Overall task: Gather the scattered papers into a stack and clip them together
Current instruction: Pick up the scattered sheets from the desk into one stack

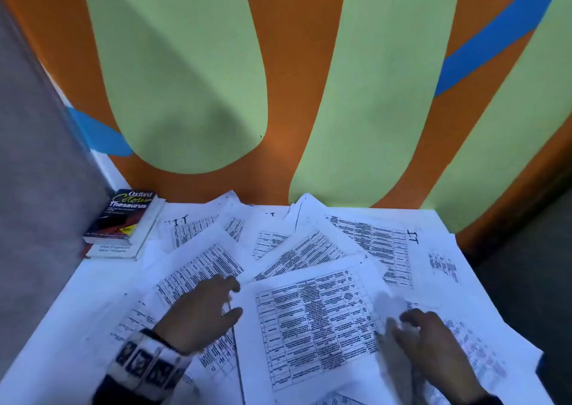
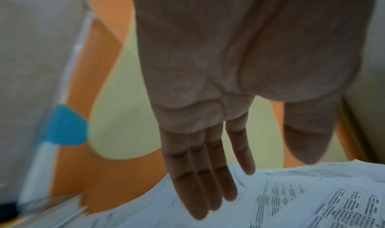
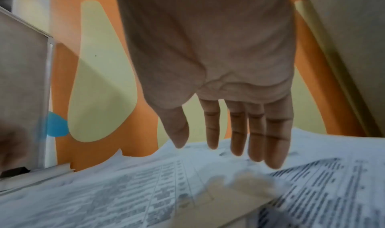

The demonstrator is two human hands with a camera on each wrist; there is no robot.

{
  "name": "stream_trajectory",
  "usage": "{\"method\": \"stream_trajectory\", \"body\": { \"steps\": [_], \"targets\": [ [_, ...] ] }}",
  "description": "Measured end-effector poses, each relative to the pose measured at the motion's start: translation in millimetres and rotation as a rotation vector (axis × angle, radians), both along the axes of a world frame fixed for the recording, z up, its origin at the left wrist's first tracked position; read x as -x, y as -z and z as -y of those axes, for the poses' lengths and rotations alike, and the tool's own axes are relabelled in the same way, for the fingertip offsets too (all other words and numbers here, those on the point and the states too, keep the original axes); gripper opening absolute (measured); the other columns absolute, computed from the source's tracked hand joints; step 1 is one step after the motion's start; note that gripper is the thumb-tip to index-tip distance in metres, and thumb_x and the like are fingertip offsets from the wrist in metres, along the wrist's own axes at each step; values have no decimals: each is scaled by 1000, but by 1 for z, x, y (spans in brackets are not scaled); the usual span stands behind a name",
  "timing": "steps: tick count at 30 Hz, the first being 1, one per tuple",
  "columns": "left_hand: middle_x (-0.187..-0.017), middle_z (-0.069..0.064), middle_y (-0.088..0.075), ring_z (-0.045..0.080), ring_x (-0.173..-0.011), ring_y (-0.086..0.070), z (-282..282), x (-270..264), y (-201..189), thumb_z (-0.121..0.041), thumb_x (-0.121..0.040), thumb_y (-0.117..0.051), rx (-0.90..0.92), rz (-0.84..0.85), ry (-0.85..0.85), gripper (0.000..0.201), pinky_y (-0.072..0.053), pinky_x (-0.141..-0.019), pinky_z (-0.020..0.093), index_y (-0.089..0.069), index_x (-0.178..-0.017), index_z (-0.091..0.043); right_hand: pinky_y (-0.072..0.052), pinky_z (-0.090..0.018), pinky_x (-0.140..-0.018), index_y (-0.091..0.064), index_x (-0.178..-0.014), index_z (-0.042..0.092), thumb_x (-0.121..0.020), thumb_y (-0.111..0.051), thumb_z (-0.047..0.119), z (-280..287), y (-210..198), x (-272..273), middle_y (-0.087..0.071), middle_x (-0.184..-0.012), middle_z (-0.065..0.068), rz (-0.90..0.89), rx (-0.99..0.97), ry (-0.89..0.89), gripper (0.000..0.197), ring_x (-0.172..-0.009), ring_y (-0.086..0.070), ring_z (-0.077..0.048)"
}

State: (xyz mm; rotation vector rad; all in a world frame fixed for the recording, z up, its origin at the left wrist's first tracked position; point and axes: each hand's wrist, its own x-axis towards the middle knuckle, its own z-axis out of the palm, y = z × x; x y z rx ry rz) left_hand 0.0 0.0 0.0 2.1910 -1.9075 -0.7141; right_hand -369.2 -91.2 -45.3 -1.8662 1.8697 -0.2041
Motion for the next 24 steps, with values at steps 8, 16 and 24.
{"method": "stream_trajectory", "body": {
  "steps": [8, 16, 24],
  "targets": [
    [-152, 11, -20, 33, -134, -31, 104, 38, 49, -81, -60, -54, -209, 159, 33, 117, -35, -104, 52, 5, -146, -30, -52, -35, -82, -55, -87, 27, -49, -56, 70, 15, 46, -12, -63, -92, 3, -97, -143, -94, 57, -86, -60, -19],
    [-133, 7, -53, 24, -107, -59, 134, 41, 78, -63, -49, -77, -266, -19, -44, 121, -51, -85, 36, -19, -145, -18, -50, -36, -83, -50, -112, 26, -64, -63, 55, -4, 31, -27, -45, -112, -2, -202, -89, -71, 57, -106, -44, -22],
    [-126, 3, -59, 19, -107, -57, 126, 27, 69, -46, -73, -70, -133, -251, 31, 62, -46, -93, 34, -55, -125, -15, -49, -34, -83, -61, -85, 26, -67, -53, 45, 59, -2, -13, -64, -101, -4, -70, -171, -20, 27, -101, -62, -27]
  ]
}}
